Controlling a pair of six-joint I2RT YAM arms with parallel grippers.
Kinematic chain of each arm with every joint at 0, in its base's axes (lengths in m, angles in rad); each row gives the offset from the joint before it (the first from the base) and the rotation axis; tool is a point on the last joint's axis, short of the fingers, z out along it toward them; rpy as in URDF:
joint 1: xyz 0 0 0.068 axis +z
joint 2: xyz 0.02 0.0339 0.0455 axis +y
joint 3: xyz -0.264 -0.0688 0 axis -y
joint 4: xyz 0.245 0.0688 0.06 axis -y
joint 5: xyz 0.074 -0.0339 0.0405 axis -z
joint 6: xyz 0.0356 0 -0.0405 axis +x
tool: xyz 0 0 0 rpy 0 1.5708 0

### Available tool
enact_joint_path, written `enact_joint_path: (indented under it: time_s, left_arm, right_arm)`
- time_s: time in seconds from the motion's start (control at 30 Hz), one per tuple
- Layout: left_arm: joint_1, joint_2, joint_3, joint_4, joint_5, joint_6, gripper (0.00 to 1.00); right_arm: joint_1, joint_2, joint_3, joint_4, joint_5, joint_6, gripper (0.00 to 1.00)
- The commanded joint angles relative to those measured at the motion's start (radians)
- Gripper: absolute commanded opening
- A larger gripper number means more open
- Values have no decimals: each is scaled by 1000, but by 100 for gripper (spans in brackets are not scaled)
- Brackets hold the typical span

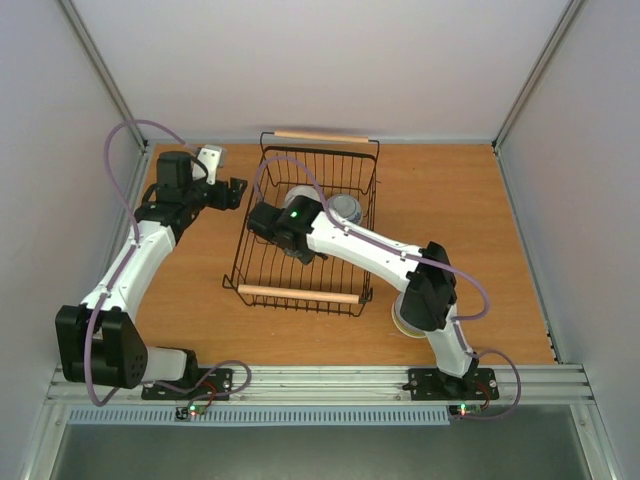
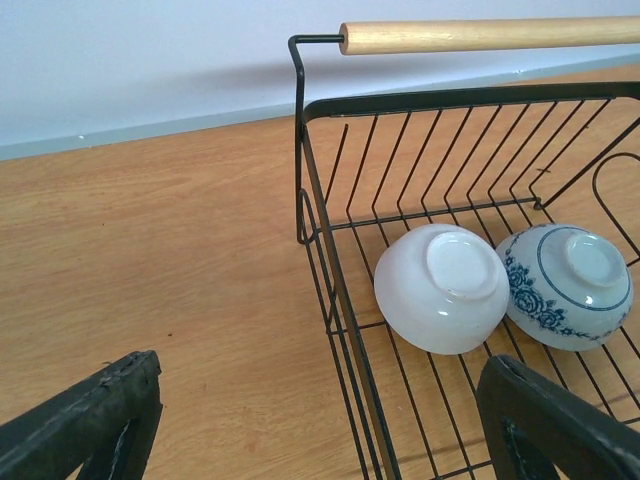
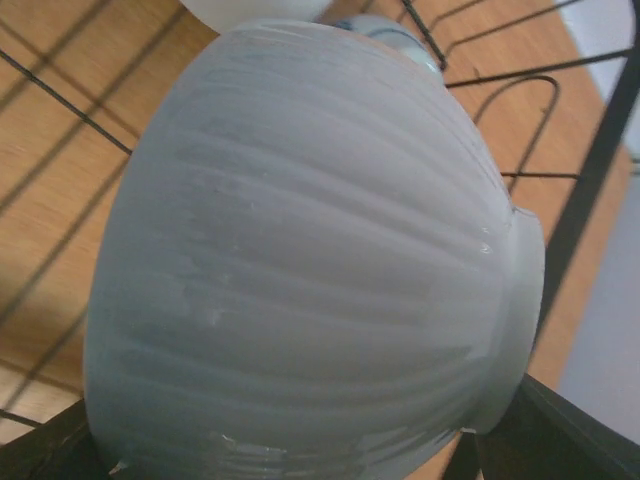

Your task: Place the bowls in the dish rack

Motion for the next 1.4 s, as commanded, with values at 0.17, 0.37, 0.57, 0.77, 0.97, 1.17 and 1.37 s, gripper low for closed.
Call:
enact_joint_path:
  time_s: [0.17,0.37,0.57,0.77,0.97,1.17,1.37]
  left_arm:
    - [4,-39,-15,67,-12,-16,86]
    - [4,-56,-21,69,-12,-15,86]
    - [4,-54,-24,73,1,-15,86]
    - [5,-58,-25,71,7,-15,86]
    - [5,-56,-25,71,11,-16,86]
    - [4,-53,-25,74,13,-16,86]
    - [5,-51,-27,77,13,-13,86]
  right_arm:
    - [-10,77,42,-192,174,67,1]
    - [-34,119,17,-172,135,54,1]
    - [-53,146,-2,-172,111,50,1]
    - [-85,193,-1,-176,94,39,1]
    - [-112,245,10,-158,69,14,2]
    - [-121,281,19,-145,52,-5,10]
    - [-121,299,27,-133,48,-17,72]
